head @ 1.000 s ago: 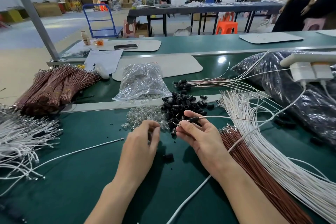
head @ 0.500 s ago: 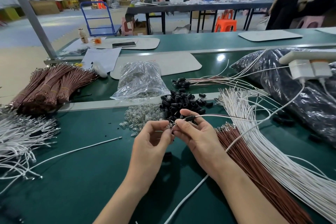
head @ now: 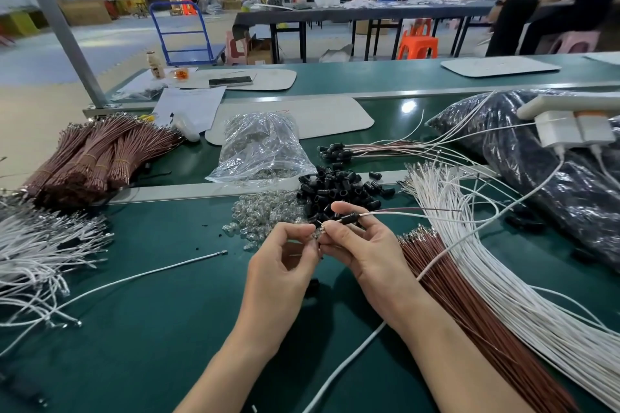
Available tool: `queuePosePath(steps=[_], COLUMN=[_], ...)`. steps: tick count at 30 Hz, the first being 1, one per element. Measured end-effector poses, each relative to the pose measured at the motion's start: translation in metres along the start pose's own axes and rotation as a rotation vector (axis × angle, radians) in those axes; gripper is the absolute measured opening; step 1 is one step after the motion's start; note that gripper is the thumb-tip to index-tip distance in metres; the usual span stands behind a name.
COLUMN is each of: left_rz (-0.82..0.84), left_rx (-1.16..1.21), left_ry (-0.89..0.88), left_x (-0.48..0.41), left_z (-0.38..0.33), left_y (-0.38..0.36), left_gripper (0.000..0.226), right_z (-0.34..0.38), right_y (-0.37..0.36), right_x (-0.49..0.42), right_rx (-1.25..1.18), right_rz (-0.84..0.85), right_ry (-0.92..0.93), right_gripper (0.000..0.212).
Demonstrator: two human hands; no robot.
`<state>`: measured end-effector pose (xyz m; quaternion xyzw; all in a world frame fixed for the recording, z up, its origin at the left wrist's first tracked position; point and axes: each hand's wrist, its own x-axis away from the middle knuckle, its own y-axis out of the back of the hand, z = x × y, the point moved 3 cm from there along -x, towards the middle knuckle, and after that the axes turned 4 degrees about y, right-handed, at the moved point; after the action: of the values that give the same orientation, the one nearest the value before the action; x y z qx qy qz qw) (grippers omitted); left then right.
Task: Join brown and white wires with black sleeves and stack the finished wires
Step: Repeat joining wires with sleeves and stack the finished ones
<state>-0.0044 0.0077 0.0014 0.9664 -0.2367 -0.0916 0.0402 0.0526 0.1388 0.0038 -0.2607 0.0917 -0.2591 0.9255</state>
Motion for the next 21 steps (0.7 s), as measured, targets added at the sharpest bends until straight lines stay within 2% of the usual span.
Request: queuePosePath(steps=[5, 10, 21], left_rz=[0.014, 0.010, 0.022], left_rx=[-0.006, -0.002, -0.019], left_ry=[-0.021, -0.046, -0.085], left_x=[0.0008, 0.0015, 0.0005], left_z=[-0.0009, -0.0009, 0.0005], left_y=[0.0006, 0.0010, 0.0033], left_gripper=[0.026, 0.023, 0.027], right_z=[-0.0007, -0.0025, -0.0072], right_y=[0.0011, 0.0021, 0.0024], right_x=[0.0000, -0.0003, -0.0008], right_rx=[-0.003, -0.037, -0.027], right_rz=[-0.005, -0.004, -0.015], right_ry=[0.001, -0.020, -0.036], right_gripper=[0.037, 0.039, 0.013])
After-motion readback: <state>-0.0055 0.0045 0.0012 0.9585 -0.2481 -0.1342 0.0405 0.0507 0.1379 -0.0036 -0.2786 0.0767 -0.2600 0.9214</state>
